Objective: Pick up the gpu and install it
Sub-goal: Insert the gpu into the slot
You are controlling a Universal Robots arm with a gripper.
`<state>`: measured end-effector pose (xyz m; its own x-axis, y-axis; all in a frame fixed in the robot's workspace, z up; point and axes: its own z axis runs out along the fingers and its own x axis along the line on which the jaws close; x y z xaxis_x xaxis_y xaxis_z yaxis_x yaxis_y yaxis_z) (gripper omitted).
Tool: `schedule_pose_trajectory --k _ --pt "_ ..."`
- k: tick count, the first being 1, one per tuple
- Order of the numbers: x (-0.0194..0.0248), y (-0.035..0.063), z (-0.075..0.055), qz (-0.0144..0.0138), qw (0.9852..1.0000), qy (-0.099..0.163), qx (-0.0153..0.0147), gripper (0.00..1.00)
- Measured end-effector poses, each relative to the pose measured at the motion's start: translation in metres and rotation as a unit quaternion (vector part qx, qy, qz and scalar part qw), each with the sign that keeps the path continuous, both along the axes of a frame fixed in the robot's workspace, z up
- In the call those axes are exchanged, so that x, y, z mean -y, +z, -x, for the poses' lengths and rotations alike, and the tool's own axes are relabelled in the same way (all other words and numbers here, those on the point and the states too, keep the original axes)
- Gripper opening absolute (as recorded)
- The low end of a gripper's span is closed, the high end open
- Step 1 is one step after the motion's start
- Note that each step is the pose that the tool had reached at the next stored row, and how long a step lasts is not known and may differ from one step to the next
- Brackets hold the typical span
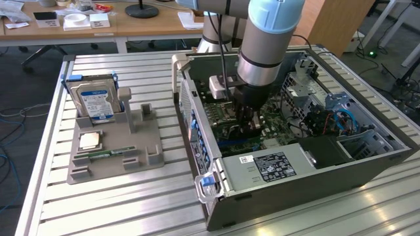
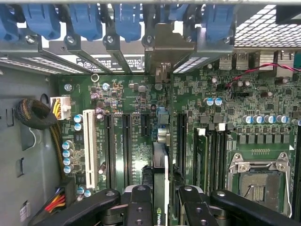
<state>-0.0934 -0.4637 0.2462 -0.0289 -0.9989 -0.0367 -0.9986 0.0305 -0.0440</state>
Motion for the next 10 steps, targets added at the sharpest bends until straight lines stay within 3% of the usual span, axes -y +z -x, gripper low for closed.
schedule_pose_trajectory --k 10 --pt "0.0000 -0.0027 0.0000 -0.0001 1.0000 0.004 0.0000 0.26"
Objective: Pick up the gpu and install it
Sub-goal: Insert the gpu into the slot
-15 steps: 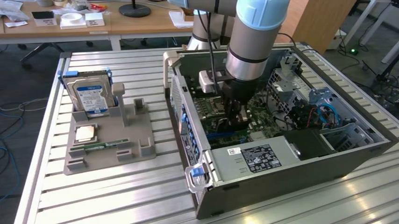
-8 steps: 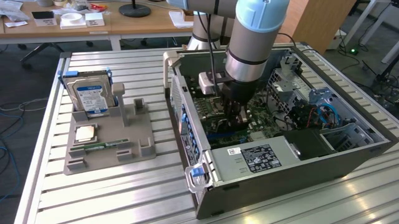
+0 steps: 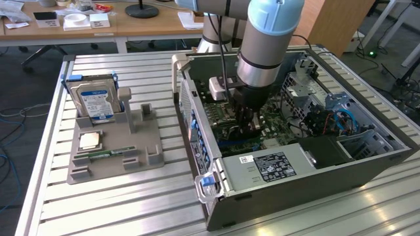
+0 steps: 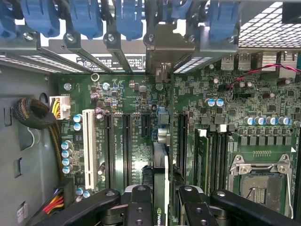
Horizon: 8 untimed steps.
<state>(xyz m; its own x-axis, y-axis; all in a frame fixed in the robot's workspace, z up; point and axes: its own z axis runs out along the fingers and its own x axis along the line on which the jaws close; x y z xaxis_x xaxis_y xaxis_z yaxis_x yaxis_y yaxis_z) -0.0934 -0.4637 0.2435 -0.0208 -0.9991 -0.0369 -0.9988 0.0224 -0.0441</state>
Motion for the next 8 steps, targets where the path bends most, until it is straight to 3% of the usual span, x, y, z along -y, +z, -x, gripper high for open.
schedule_pose_trajectory --k 8 --pt "0.0000 -0.0013 0.0000 0.0001 1.0000 0.001 0.0000 0.26"
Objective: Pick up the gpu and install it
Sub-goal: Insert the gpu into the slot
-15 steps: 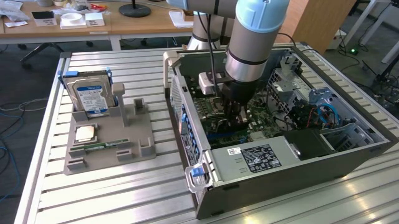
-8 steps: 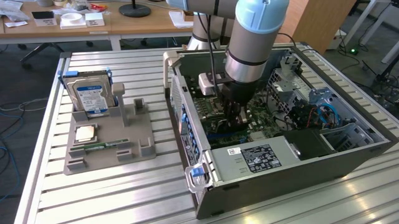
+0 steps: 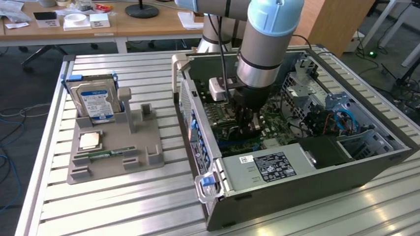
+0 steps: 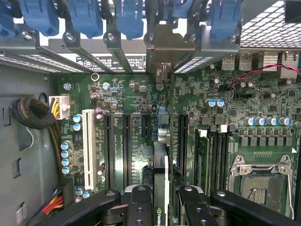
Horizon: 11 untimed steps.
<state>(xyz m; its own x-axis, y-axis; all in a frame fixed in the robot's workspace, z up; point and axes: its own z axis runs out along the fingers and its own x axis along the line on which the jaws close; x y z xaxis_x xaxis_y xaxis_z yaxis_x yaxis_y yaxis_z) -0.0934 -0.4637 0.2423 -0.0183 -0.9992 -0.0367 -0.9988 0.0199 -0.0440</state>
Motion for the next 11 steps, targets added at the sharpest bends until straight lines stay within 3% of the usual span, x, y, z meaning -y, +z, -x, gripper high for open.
schedule_pose_trajectory --k 11 --pt "0.0000 -0.0012 0.0003 0.0001 1.0000 0.001 0.0000 0.26"
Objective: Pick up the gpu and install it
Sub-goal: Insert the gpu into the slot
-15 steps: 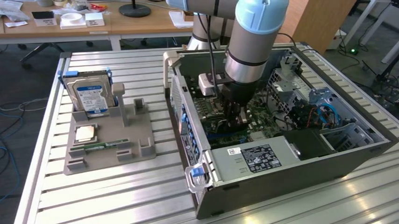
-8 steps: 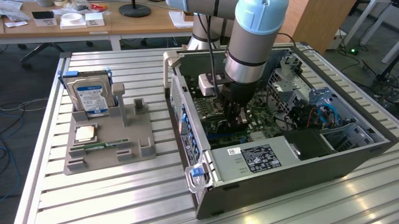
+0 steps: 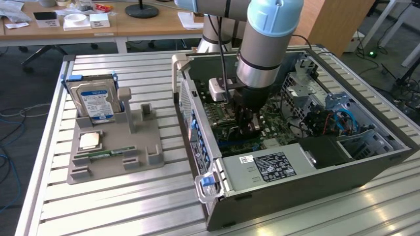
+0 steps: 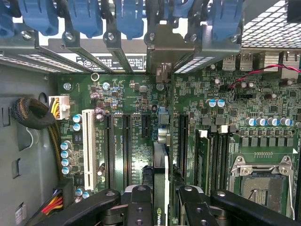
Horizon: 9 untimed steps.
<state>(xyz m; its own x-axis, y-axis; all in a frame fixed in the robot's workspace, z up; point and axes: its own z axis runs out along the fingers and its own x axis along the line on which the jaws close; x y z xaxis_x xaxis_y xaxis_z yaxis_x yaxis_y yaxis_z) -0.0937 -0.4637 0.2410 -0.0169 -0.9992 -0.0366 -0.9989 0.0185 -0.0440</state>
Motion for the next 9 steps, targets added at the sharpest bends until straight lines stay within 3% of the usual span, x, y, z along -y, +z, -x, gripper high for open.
schedule_pose_trajectory --k 9 --pt "0.0000 -0.0007 0.0002 -0.0001 1.0000 0.000 0.0001 0.26"
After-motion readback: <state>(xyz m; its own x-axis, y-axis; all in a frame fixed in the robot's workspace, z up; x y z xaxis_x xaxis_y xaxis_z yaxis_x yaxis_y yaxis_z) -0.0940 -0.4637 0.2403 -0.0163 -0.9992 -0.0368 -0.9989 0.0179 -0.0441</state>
